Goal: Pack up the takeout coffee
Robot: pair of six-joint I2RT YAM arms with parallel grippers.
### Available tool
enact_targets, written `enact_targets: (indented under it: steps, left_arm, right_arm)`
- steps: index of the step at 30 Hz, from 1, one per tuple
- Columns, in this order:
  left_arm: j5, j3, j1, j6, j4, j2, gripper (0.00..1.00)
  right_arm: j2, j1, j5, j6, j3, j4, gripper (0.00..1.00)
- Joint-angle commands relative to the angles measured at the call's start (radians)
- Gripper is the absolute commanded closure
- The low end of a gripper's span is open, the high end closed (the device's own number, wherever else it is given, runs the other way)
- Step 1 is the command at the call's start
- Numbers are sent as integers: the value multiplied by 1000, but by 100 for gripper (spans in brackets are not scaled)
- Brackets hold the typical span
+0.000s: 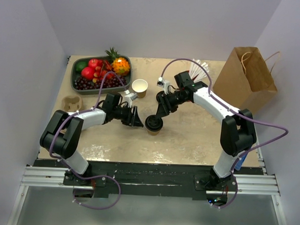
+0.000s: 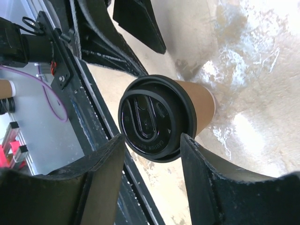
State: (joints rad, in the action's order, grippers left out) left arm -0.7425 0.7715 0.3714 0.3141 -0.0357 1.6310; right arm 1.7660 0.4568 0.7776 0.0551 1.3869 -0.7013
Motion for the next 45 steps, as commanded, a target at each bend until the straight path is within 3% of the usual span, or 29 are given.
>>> enact_targets:
  steps: [1, 7, 20, 29, 41, 45]
  left_arm:
    - [-59, 22, -55, -56, 63, -72, 46]
    - [-254, -84, -60, 34, -211, -145, 38]
    - [-334, -83, -8, 253, -492, -42, 36]
    - [-273, -44, 12, 223, -395, 29, 38]
    - [-397, -44, 14, 348, -586, 75, 36]
    - [-377, -11, 20, 320, -505, 114, 36]
  right_arm:
    - [-51, -20, 0, 40, 37, -20, 42]
    - [-53, -35, 15, 66, -11, -13, 31]
    - [29, -33, 77, 77, -22, -14, 25]
    - [69, -33, 103, 84, -45, -7, 25]
    - [87, -35, 140, 74, -97, 37, 28]
    - [92, -33, 147, 68, -100, 55, 29]
